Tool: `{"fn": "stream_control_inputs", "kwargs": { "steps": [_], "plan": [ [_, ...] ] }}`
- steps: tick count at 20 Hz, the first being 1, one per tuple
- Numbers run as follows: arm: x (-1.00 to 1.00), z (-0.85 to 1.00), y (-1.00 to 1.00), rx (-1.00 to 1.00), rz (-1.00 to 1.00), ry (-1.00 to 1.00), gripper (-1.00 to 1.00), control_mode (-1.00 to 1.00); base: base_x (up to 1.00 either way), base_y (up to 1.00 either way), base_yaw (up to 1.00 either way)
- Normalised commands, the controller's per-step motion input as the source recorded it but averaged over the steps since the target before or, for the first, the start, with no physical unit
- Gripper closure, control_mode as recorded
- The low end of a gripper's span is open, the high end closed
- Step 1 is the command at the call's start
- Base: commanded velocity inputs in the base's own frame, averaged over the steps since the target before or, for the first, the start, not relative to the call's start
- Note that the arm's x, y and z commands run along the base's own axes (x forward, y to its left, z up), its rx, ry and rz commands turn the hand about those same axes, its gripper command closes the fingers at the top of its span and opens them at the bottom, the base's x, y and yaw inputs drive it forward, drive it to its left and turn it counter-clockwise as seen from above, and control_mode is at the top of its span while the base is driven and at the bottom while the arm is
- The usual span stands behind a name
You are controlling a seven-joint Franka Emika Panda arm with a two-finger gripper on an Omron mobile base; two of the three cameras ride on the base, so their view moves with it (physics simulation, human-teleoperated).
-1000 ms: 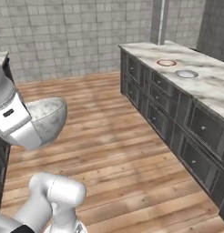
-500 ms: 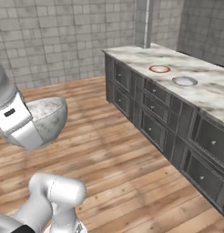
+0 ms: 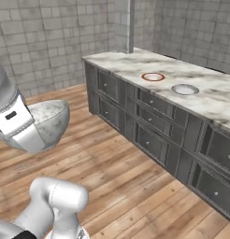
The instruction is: Move the bowls from the cabinet to the plates on the dining table.
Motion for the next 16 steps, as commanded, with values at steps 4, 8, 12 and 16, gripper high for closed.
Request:
{"fn": "stream_control_inputs", "kwargs": {
  "steps": [4, 8, 12, 16],
  "plan": [
    [0.0, 0.0, 0.0, 0.0, 0.0, 0.0, 1.0, 1.0, 1.0, 0.75, -0.41],
    [0.0, 0.0, 0.0, 0.0, 0.0, 0.0, 1.0, 1.0, 1.0, 0.67, -0.44],
    [0.0, 0.0, 0.0, 0.0, 0.0, 0.0, 1.0, 1.0, 1.0, 0.66, -0.43],
    [0.0, 0.0, 0.0, 0.0, 0.0, 0.0, 1.0, 1.0, 1.0, 0.67, -0.42]
  ]
}}
